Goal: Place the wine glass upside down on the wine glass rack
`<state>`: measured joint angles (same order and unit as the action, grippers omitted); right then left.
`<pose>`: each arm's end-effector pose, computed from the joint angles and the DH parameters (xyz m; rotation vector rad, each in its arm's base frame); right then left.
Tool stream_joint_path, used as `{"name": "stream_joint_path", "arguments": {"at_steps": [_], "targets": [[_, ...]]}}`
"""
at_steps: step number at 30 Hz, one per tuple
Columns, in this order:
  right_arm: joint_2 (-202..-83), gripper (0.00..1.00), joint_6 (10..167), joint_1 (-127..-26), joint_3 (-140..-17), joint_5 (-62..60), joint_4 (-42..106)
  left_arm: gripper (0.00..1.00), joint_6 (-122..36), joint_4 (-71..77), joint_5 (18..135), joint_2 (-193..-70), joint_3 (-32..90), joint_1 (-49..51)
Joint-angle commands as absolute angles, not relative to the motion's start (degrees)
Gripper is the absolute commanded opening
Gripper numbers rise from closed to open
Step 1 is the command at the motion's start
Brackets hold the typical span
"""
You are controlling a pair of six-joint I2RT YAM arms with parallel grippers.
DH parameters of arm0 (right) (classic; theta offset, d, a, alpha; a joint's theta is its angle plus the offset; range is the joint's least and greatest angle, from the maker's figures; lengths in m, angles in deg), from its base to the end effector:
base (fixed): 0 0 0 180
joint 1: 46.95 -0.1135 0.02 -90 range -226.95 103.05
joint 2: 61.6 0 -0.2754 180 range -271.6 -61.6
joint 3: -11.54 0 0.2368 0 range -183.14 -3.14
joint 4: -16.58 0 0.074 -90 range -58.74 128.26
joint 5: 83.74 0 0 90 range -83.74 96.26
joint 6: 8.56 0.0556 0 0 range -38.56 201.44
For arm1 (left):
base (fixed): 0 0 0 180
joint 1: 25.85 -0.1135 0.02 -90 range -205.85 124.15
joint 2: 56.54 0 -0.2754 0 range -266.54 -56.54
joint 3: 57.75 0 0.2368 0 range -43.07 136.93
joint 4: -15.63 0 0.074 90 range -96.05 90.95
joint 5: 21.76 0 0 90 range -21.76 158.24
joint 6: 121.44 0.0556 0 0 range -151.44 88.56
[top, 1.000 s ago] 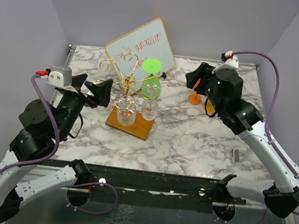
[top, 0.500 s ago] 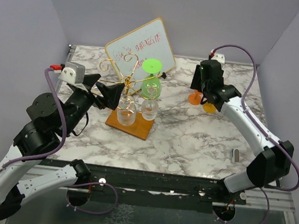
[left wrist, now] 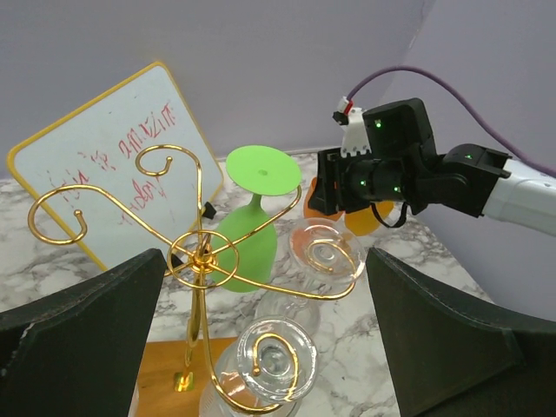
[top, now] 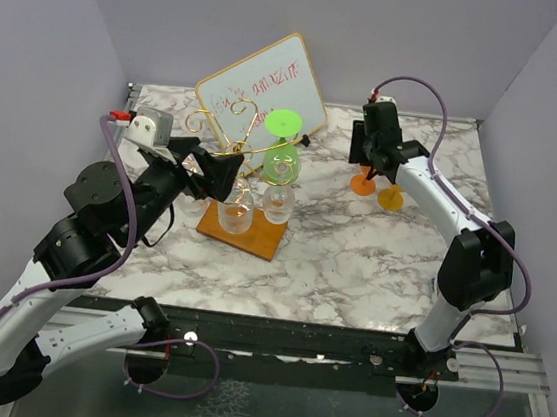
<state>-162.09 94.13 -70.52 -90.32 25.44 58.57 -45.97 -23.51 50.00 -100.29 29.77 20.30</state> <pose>0.3766 0.1444 0.3076 -0.0389 2.2330 -0.0390 0.0946 -0.0734 0.4780 0.1577 1.5168 -0.6147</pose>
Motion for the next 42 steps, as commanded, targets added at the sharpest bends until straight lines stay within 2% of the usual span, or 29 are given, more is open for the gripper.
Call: {"name": "stream_joint_path", "arguments": {"at_steps": [1,3,7,12,17,22,29,34,42], "targets": [[-164.0,0.51,91.7,-70.6,-90.8,20.9,60.4,0.99,-47.2,-24.4,52.4,-100.5,32.1,20.4],[-164.9,0.47,91.2,-70.6,-90.9,21.0,60.7,0.99,-47.2,-24.4,52.6,-100.9,32.4,20.5],[-165.0,0.20,90.4,-70.6,-91.1,21.6,61.6,0.99,-47.3,-24.7,53.4,-102.0,33.2,20.5],[-162.0,0.02,89.5,-70.7,-88.7,20.8,57.9,0.96,-47.6,-25.0,55.2,-104.0,34.8,20.4],[-155.1,0.01,88.7,-71.9,-86.9,19.0,54.6,0.99,-48.0,-24.4,55.0,-104.8,35.0,20.5],[-142.8,0.01,91.3,-71.9,-81.7,12.7,47.6,0.99,-48.7,-22.8,56.1,-104.7,34.8,20.4],[-127.8,0.01,95.7,-71.9,-73.8,11.4,37.8,0.99,-51.4,-20.0,58.7,-105.4,34.0,20.4],[-115.7,0.01,99.2,-72.0,-64.4,11.0,28.4,0.99,-56.1,-14.6,64.2,-107.2,31.8,20.5],[-100.6,0.01,105.4,-71.9,-55.4,14.6,24.0,0.99,-63.6,-6.8,73.0,-113.3,32.5,20.5]]}}
